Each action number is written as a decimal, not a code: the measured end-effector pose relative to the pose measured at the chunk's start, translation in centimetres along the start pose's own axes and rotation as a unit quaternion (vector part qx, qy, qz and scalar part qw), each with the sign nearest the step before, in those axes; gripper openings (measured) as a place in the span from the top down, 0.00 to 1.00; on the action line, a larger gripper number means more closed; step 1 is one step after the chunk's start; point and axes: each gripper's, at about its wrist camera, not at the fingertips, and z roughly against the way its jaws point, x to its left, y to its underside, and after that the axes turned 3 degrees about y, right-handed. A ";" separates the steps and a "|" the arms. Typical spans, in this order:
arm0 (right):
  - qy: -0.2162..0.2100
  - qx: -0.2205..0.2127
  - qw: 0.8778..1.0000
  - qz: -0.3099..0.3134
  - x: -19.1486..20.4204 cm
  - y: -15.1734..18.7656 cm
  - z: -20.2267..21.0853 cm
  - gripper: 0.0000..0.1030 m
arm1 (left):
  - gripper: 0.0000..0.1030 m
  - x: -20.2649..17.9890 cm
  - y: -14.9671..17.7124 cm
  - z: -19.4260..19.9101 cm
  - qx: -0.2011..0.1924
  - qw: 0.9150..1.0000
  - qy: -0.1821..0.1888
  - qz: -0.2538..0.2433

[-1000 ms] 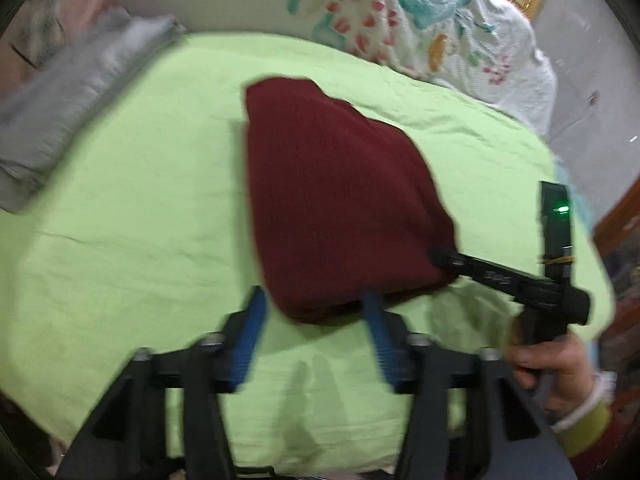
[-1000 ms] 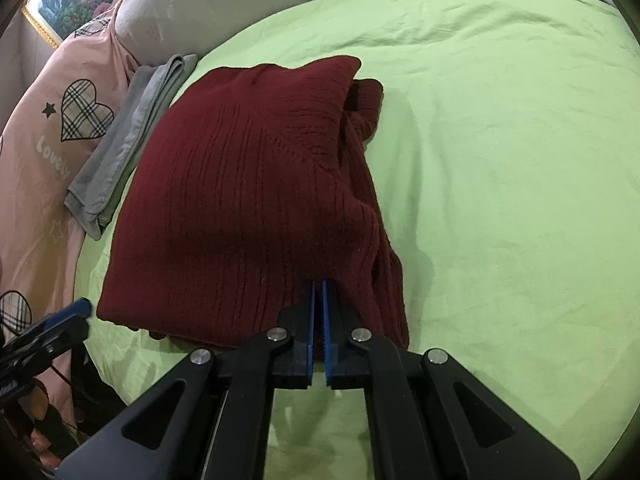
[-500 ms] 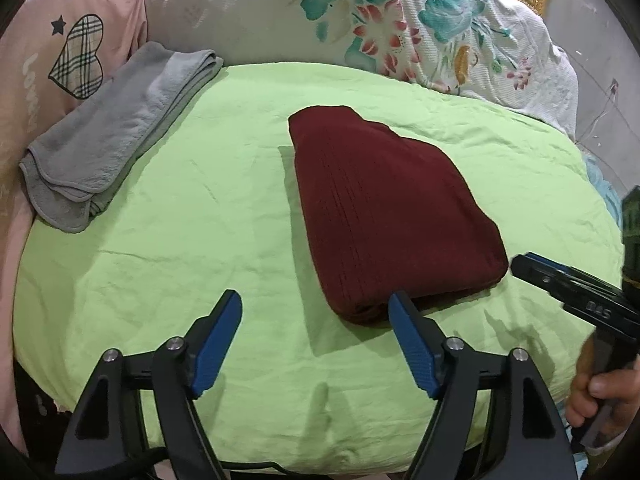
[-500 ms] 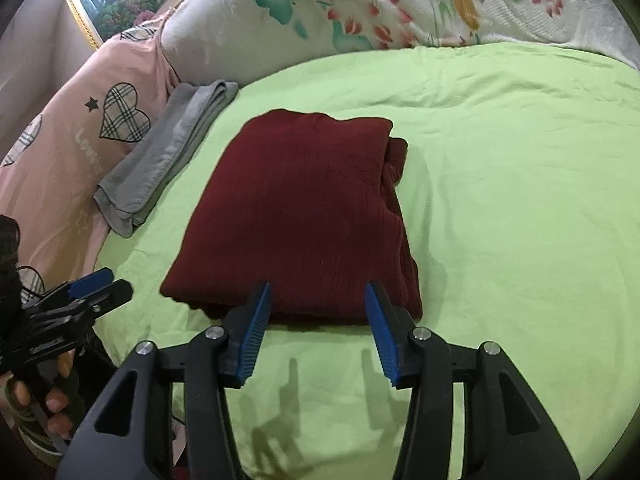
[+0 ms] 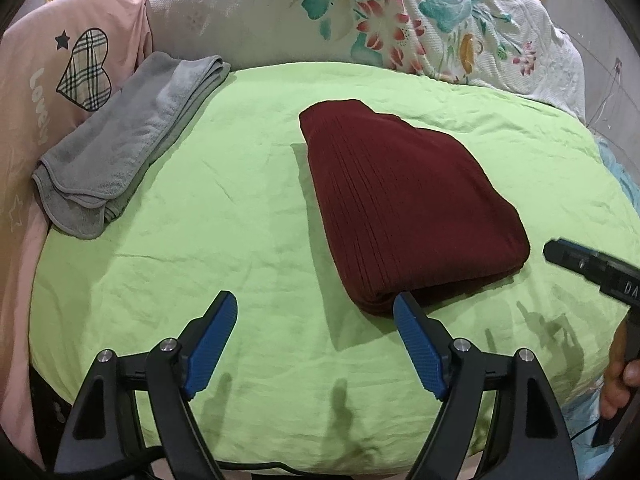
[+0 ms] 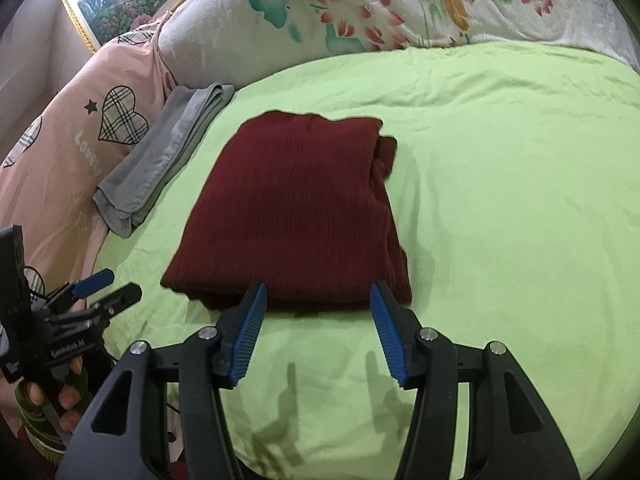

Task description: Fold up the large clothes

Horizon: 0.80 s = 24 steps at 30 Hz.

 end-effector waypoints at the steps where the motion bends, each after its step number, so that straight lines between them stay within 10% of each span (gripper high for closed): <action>1: -0.002 0.001 1.000 0.004 0.1 -0.5 0.1 0.45 | 0.21 0.0 -0.2 0.0 0.002 1.000 -0.003 -0.002; 12: -0.002 -0.017 0.999 0.036 0.7 -3.5 0.9 0.26 | 0.14 0.5 -2.1 2.2 -0.022 1.000 0.002 -0.002; 20: 0.001 0.012 1.000 -0.019 -2.4 -10.3 -8.9 0.27 | 0.14 0.3 -5.8 -3.4 -0.003 1.000 0.004 0.002; 24: -0.022 0.066 0.996 -0.056 -3.9 -11.0 -13.7 0.90 | 0.14 0.1 -6.9 -7.7 0.035 0.999 0.004 0.007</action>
